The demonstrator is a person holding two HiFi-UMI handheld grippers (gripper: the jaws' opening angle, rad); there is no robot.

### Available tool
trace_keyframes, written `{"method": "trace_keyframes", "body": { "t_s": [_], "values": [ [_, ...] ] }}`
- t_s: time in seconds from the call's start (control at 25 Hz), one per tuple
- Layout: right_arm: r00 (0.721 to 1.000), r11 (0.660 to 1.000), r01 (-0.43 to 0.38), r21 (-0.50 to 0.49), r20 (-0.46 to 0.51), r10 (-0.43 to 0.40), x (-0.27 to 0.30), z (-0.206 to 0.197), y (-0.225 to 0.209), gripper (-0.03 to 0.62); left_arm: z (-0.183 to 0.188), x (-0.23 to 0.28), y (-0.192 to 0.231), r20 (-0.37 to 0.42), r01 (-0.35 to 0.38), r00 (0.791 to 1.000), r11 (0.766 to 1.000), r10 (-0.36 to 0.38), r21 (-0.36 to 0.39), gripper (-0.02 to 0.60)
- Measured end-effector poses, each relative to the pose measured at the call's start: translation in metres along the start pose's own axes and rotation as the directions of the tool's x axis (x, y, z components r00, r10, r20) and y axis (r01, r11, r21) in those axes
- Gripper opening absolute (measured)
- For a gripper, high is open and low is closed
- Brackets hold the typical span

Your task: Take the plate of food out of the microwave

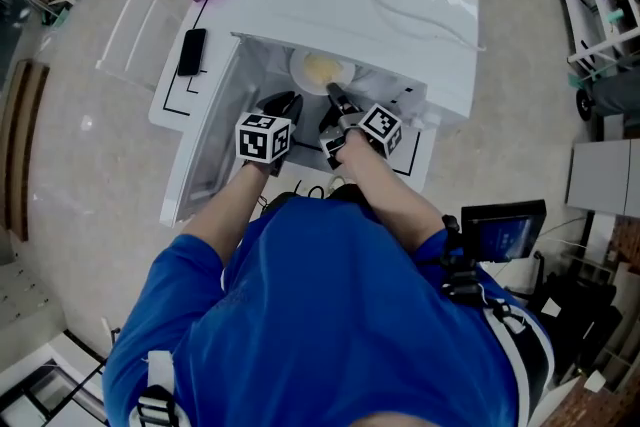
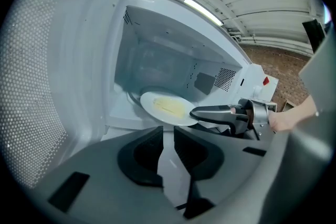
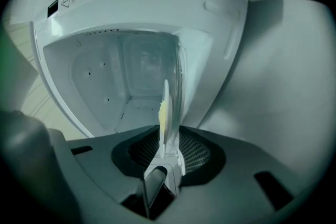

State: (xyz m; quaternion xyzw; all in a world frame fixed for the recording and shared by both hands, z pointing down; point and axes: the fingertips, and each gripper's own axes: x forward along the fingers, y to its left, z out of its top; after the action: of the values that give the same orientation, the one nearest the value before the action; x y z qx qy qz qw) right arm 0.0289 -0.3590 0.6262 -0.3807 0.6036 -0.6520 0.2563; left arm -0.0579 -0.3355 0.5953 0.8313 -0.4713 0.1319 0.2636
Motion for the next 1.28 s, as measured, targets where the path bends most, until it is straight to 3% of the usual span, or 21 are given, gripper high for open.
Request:
{"method": "trace_keyframes", "body": {
  "t_s": [0.44, 1.28],
  "values": [
    [1.0, 1.0, 0.005, 0.013, 0.016, -0.005, 0.006, 0.004, 0.001, 0.037, 0.0, -0.004, 0.003, 0.002, -0.012, 1.0, 1.0, 0.012, 0.002, 0.055],
    [1.0, 0.999, 0.013, 0.048, -0.003, -0.013, -0.023, -0.008, -0.006, 0.02, -0.006, -0.022, 0.002, 0.026, -0.009, 1.0, 1.0, 0.009, -0.025, 0.055]
  ]
}}
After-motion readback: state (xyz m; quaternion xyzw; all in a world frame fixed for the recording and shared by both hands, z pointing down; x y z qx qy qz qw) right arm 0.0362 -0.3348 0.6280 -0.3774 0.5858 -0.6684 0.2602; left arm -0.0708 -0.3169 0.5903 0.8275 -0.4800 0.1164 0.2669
